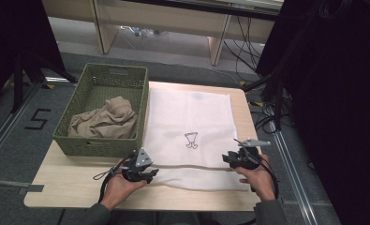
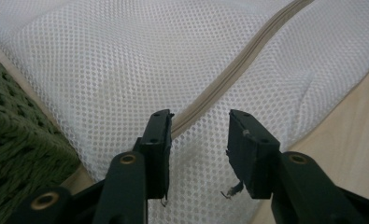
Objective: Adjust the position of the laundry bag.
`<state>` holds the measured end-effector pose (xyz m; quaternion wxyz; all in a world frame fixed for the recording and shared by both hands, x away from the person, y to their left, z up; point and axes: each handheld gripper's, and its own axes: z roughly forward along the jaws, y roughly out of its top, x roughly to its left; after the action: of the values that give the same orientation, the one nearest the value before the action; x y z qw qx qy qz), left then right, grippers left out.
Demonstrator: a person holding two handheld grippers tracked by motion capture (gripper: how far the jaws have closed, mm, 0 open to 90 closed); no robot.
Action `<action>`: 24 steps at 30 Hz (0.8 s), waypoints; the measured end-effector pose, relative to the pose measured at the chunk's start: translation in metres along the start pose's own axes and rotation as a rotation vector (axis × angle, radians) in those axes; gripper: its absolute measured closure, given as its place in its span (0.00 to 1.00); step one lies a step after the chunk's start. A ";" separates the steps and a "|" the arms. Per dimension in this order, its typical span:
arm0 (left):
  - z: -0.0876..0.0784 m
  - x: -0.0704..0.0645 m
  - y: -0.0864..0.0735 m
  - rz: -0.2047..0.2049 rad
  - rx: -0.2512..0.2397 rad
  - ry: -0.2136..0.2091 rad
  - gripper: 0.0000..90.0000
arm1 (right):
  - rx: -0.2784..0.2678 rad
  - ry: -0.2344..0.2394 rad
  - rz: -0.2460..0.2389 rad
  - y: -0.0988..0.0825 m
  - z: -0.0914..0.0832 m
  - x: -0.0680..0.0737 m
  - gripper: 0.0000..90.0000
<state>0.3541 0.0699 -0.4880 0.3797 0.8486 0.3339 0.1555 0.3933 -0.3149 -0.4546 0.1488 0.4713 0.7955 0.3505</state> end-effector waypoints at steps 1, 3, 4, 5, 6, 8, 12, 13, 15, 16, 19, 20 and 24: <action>0.000 0.000 0.000 0.000 0.000 0.000 0.64 | 0.000 0.000 0.000 0.000 0.000 0.000 0.71; -0.001 -0.002 0.002 -0.005 -0.005 -0.013 0.62 | 0.028 -0.039 0.046 -0.012 -0.011 -0.010 0.66; -0.002 -0.006 0.003 -0.004 -0.008 -0.025 0.62 | 0.040 -0.055 0.062 -0.016 -0.014 -0.012 0.65; -0.002 -0.006 0.003 -0.004 -0.008 -0.025 0.61 | 0.040 -0.055 0.062 -0.016 -0.014 -0.012 0.65; -0.002 -0.009 0.006 -0.001 -0.010 -0.035 0.60 | 0.052 -0.069 0.080 -0.022 -0.019 -0.018 0.63; -0.001 -0.013 0.008 -0.005 -0.013 -0.055 0.58 | 0.055 -0.077 0.099 -0.027 -0.023 -0.022 0.61; 0.000 -0.020 0.012 0.000 -0.017 -0.087 0.56 | 0.081 -0.084 0.134 -0.035 -0.029 -0.025 0.57; 0.000 -0.020 0.012 0.000 -0.017 -0.087 0.56 | 0.081 -0.084 0.134 -0.035 -0.029 -0.025 0.57; 0.001 -0.023 0.015 0.003 -0.018 -0.100 0.55 | 0.078 -0.086 0.137 -0.038 -0.030 -0.026 0.55; 0.002 -0.026 0.017 0.008 -0.017 -0.108 0.54 | 0.085 -0.088 0.134 -0.040 -0.031 -0.027 0.53; 0.003 -0.027 0.019 0.008 -0.020 -0.110 0.53 | 0.095 -0.086 0.124 -0.043 -0.031 -0.028 0.51; 0.004 -0.028 0.020 0.006 -0.020 -0.109 0.52 | 0.101 -0.082 0.121 -0.044 -0.030 -0.028 0.51; 0.007 -0.030 0.020 0.006 -0.016 -0.115 0.50 | 0.126 -0.093 0.131 -0.046 -0.030 -0.029 0.48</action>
<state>0.3447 0.0354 -0.4778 0.4046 0.8541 0.3076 0.1106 0.3619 -0.3667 -0.4685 0.1325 0.5465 0.7757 0.2865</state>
